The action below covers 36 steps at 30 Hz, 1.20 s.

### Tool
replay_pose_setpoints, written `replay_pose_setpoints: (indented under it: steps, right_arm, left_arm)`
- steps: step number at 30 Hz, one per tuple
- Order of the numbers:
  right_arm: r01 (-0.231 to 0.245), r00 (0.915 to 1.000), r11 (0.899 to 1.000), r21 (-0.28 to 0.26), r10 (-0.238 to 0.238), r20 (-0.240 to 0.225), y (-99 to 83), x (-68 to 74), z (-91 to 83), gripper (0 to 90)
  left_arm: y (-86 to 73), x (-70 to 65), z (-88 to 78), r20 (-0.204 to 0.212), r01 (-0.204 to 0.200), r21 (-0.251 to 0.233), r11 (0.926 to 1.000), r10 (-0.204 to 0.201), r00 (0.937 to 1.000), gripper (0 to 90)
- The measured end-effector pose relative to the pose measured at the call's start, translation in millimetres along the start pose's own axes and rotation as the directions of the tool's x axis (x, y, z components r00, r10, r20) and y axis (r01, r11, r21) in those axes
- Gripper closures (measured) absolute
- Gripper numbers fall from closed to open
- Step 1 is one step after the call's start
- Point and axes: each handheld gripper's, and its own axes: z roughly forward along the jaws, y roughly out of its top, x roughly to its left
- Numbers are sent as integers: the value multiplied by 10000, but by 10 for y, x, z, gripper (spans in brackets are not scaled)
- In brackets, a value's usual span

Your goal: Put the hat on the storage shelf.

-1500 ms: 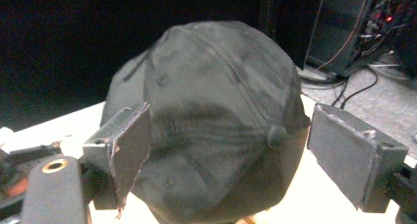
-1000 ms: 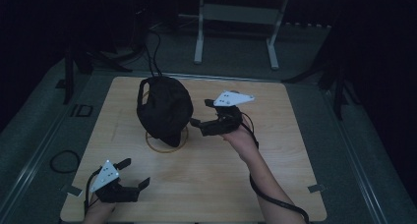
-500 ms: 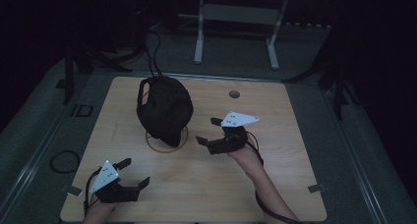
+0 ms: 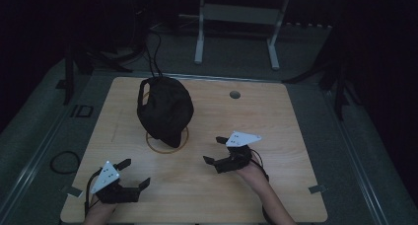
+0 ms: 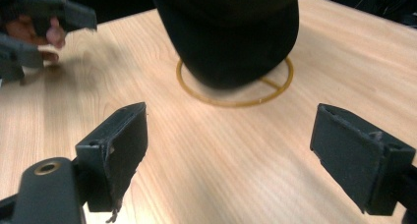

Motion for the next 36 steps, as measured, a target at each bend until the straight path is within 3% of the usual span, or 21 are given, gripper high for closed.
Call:
replay_pose_setpoints:
  steps: [6,15,36]
  right_arm:
    - [208,9998,9998,3,-208,51,-186,4,-64,143]
    - [-22,9996,9993,381,11,299,-448,-40,-189,144]
    - [-470,9916,9979,436,413,1229,-771,-181,-623,147]
  left_arm:
    - [-11,9,9,23,53,78,10000,-53,10000,27]
    - [-19,3,22,95,82,165,9998,-84,9999,27]
    - [-34,-10,53,267,84,351,9994,-93,9996,28]
